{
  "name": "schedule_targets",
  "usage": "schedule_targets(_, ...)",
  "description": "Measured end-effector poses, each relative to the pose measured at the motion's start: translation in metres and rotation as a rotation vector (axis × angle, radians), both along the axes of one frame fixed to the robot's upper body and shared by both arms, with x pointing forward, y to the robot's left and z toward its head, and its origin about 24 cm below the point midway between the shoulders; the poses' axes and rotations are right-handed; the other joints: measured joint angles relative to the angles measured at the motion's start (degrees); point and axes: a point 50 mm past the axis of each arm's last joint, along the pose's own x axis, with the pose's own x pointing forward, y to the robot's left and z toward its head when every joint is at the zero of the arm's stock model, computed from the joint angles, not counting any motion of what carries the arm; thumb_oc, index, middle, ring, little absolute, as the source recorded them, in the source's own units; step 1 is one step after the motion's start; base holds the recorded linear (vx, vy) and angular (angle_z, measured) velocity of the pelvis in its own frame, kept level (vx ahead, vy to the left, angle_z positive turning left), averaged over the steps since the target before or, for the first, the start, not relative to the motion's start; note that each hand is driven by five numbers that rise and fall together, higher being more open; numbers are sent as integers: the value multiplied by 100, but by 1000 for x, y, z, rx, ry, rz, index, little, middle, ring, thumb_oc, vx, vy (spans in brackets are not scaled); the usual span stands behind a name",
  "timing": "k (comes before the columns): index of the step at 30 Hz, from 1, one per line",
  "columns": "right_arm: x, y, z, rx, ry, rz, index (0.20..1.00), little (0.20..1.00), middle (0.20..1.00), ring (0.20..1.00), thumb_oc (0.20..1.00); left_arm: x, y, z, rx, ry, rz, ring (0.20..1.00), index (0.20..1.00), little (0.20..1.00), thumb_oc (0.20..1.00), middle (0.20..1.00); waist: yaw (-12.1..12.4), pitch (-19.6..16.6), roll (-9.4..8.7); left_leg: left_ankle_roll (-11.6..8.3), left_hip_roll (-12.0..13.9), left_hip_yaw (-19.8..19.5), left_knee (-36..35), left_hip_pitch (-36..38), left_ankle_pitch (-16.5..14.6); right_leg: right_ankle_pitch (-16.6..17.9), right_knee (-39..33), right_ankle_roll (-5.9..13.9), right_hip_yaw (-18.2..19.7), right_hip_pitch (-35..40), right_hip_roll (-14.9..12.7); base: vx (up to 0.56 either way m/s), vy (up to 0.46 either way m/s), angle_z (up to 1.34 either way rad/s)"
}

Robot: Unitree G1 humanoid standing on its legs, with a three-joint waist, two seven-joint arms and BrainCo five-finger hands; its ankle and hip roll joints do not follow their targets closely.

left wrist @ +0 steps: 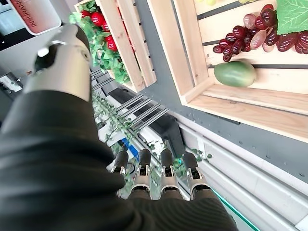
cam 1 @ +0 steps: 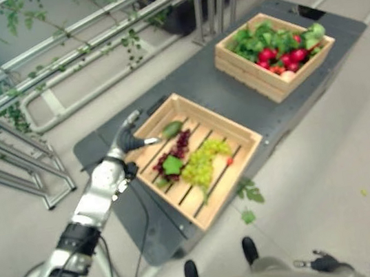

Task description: Pick up the fruits from the basket on one side to the basket on the other side

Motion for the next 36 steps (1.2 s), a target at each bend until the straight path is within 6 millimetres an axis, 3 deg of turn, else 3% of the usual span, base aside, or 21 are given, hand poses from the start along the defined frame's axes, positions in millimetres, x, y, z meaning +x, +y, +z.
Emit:
schedule_targets(9, 14, -7, 5, -30, -26, 4, 1000, 1000, 1000, 1000, 1000, 30, -31, 12, 208, -32, -73, 1000, 1000, 1000, 1000, 1000, -51, 292, 299, 5, -9, 117, -2, -181, 8, 2, -1, 44, 43, -207, -13, -2, 2, -2)
schedule_targets(17, 41, -3, 11, -33, -103, 20, 1000, 1000, 1000, 1000, 1000, 50, -57, 21, 280, -39, -100, 1000, 1000, 1000, 1000, 1000, -294, 722, 363, 8, -27, 210, 1, -342, 20, 68, 7, 13, 126, -410, -15, -22, 3, -6)
schedule_targets(31, 62, -1, 18, -56, -172, 31, 1000, 1000, 1000, 1000, 1000, 57, -29, -10, 326, 114, 46, 1000, 1000, 1000, 1000, 1000, -438, 1312, 412, 8, -75, 348, 2, -572, 20, 102, 8, 27, 204, -716, -41, -4, 4, -4)
schedule_targets(36, 64, -1, 19, -57, -186, 29, 1000, 1000, 1000, 1000, 1000, 58, -18, -17, 338, 149, 107, 1000, 1000, 1000, 1000, 1000, -442, 1339, 418, 8, -80, 402, 2, -632, 20, 106, 8, 28, 212, -804, -45, -3, 1, -5)
